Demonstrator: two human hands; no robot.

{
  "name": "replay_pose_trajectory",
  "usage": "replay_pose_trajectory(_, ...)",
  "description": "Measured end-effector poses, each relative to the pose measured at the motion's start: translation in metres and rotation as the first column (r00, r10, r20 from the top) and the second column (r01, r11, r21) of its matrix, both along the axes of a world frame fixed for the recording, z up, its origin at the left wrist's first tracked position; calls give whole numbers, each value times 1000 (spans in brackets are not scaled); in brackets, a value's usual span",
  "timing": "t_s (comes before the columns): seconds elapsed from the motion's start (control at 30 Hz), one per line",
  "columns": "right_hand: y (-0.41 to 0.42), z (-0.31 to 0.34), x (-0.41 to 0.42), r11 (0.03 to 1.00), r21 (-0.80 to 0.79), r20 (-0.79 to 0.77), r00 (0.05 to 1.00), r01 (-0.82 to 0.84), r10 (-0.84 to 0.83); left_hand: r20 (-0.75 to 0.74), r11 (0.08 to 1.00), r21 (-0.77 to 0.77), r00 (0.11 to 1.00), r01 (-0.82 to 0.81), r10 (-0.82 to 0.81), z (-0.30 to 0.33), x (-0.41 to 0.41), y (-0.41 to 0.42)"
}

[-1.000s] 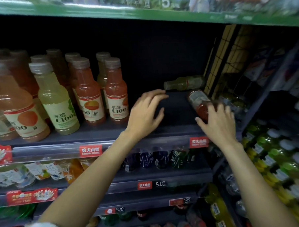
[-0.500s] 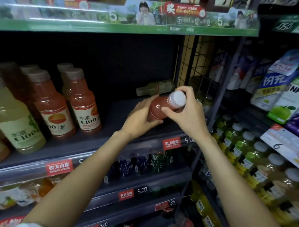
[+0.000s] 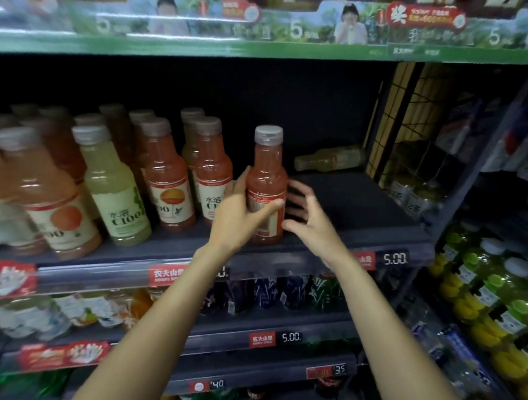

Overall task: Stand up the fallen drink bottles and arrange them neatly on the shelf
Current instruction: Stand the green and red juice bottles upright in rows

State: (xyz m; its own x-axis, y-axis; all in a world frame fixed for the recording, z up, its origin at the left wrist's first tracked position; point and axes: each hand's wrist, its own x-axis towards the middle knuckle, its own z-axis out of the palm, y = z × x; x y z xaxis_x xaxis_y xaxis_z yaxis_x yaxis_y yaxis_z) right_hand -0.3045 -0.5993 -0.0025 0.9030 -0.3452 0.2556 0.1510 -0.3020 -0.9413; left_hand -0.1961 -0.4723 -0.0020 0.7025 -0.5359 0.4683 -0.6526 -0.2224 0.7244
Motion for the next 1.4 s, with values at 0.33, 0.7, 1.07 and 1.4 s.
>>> replay_pose_trajectory(0.33, 59, -17, 37, 981, -155, 61, 992, 116, -108, 138, 934, -263, 949, -241, 283, -16, -4, 56)
replay_pose_trajectory(0.7, 88, -11, 78, 951, -302, 9, 997, 73, -74, 146, 872, -265, 877, -411, 457, -18, 16, 81)
replay_pose_trajectory(1.07, -15, -8, 44, 603, -789, 120, 992, 113, -28, 754, 949, -63, 608, -310, 249, -15, -12, 40)
replay_pose_trajectory(1.4, -140, 5, 105, -493, -870, 89, 975, -23, -202, 785, 830, 324, 619, -454, 32, -23, 20, 7)
